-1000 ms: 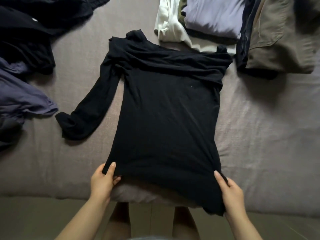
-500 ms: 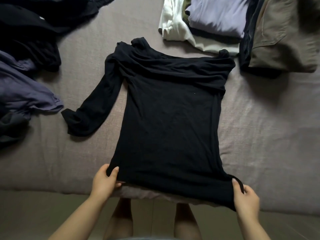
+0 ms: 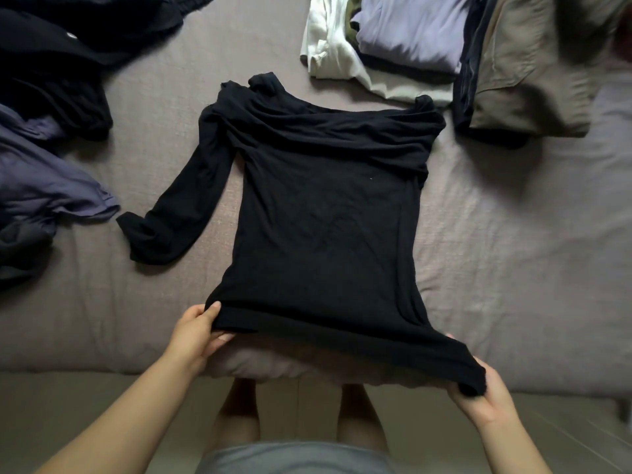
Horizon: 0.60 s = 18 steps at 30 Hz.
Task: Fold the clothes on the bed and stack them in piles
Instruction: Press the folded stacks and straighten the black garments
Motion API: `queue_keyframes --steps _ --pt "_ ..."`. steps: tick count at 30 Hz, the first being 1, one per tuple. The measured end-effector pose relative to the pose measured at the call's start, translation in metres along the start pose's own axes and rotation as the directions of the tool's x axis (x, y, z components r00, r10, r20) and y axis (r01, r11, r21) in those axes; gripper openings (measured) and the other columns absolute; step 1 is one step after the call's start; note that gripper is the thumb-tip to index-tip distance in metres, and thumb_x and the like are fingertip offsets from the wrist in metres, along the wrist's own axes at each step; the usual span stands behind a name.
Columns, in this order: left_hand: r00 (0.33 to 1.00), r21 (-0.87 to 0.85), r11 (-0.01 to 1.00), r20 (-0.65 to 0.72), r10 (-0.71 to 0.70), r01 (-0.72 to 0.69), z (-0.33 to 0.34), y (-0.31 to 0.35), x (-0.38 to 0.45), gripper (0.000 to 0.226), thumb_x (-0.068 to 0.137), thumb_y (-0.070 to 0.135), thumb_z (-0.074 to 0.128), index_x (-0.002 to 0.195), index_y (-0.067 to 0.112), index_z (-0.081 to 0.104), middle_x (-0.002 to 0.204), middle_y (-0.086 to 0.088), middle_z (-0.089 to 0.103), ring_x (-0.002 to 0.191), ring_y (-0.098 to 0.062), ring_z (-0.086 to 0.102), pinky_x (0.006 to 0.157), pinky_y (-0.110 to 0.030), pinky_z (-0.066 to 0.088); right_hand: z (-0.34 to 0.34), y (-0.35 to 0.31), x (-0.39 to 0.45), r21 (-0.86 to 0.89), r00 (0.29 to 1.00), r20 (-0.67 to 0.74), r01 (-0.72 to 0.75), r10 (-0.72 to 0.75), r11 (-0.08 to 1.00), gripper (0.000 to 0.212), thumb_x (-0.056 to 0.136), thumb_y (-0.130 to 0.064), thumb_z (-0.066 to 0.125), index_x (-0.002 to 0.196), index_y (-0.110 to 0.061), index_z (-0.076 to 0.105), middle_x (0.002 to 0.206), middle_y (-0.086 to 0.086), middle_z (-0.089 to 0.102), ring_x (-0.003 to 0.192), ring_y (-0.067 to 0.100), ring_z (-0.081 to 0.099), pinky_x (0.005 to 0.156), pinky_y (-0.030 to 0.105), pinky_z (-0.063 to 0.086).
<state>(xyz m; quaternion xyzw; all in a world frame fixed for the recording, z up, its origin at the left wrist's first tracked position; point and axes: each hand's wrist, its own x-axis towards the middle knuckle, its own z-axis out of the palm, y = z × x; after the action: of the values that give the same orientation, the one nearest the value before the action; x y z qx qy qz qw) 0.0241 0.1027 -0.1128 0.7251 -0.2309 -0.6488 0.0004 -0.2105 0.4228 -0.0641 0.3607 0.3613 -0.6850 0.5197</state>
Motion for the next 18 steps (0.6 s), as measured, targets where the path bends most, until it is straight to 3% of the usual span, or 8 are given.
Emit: queue_keyframes --steps 1,4,7,10,13,14,16,18 --pt "1.000 -0.012 1.000 -0.023 0.011 -0.011 0.002 -0.001 -0.001 0.013 0.101 0.015 0.045 0.090 0.009 0.049 0.093 -0.011 0.058 0.080 -0.023 0.060 0.083 -0.043 0.048 -0.001 0.001 -0.001 -0.037 0.999 0.031 0.027 -0.026 0.999 0.056 0.073 -0.002 0.080 0.124 0.003 0.058 0.126 0.023 0.059 0.113 0.021 0.063 0.092 0.030 0.051" --pt "0.991 0.028 0.999 -0.123 0.045 -0.041 0.006 -0.007 -0.005 0.013 0.101 0.020 0.045 0.105 0.009 0.050 0.097 -0.008 0.057 0.072 -0.019 0.056 0.071 -0.036 0.050 -0.024 -0.002 -0.006 -0.198 0.954 -0.301 -0.044 -0.018 0.979 0.068 0.024 -0.021 0.101 0.086 -0.006 0.078 0.095 0.016 0.074 0.081 0.024 0.073 0.061 0.037 0.060" --pt "0.993 -0.004 1.000 -0.116 0.017 -0.018 0.008 -0.009 -0.008 0.030 0.100 0.025 0.048 0.125 0.008 0.050 0.107 -0.008 0.059 0.076 -0.017 0.056 0.064 -0.028 0.047 -0.015 0.002 -0.020 -0.557 0.917 -0.397 -0.207 -0.039 0.805 0.044 0.068 -0.040 0.079 0.100 -0.009 0.075 0.101 0.010 0.074 0.094 0.024 0.070 0.082 0.037 0.057" --pt "0.994 -0.139 0.986 0.055 -0.090 0.097 0.018 -0.013 -0.018 0.030 0.096 0.030 0.055 0.122 0.017 0.054 0.104 0.001 0.061 0.094 -0.016 0.058 0.085 -0.030 0.046 -0.012 0.003 -0.027 -0.864 0.886 -0.387 -0.252 -0.254 0.436 0.040 0.061 -0.037 0.085 0.093 -0.015 0.075 0.092 0.002 0.075 0.091 0.021 0.069 0.084 0.035 0.052" --pt "0.978 -0.193 0.965 0.149 -0.149 0.177 0.026 -0.023 -0.032 0.028 0.092 0.021 0.061 0.119 0.018 0.054 0.121 -0.004 0.059 0.117 -0.020 0.053 0.107 -0.034 0.039 -0.013 0.004 -0.025 -0.942 0.863 -0.312 -0.225 -0.397 0.251 0.014 0.074 -0.028 0.081 0.078 -0.017 0.074 0.086 0.003 0.073 0.085 0.020 0.067 0.073 0.030 0.049" --pt "0.977 -0.240 0.952 0.143 -0.157 0.188 0.028 -0.028 -0.033 0.028 0.092 0.016 0.060 0.120 0.016 0.054 0.127 -0.007 0.057 0.121 -0.022 0.053 0.109 -0.036 0.038 -0.014 0.005 -0.024 -0.948 0.852 -0.289 -0.193 -0.437 0.251 0.011 0.079 -0.029 0.077 0.077 -0.018 0.074 0.086 0.002 0.073 0.084 0.019 0.067 0.071 0.028 0.048" --pt "0.986 -0.341 0.925 0.079 -0.150 0.168 0.030 -0.037 -0.035 0.035 0.096 0.011 0.054 0.130 0.011 0.048 0.136 -0.013 0.052 0.125 -0.027 0.051 0.108 -0.040 0.039 -0.018 0.007 -0.024 -0.886 0.839 -0.275 -0.032 -0.470 0.462 0.012 0.081 -0.031 0.074 0.085 -0.020 0.073 0.092 0.001 0.073 0.086 0.014 0.066 0.074 0.023 0.049" --pt "0.996 -0.317 0.946 -0.029 -0.083 0.070 0.033 -0.043 -0.036 0.042 0.100 0.010 0.047 0.140 0.010 0.037 0.141 -0.016 0.046 0.125 -0.034 0.050 0.102 -0.046 0.044 -0.022 0.009 -0.027 -0.669 0.854 -0.292 0.140 -0.431 0.730 0.050 0.061 -0.046 0.085 0.096 -0.013 0.072 0.098 0.004 0.073 0.089 0.014 0.068 0.074 0.021 0.054"
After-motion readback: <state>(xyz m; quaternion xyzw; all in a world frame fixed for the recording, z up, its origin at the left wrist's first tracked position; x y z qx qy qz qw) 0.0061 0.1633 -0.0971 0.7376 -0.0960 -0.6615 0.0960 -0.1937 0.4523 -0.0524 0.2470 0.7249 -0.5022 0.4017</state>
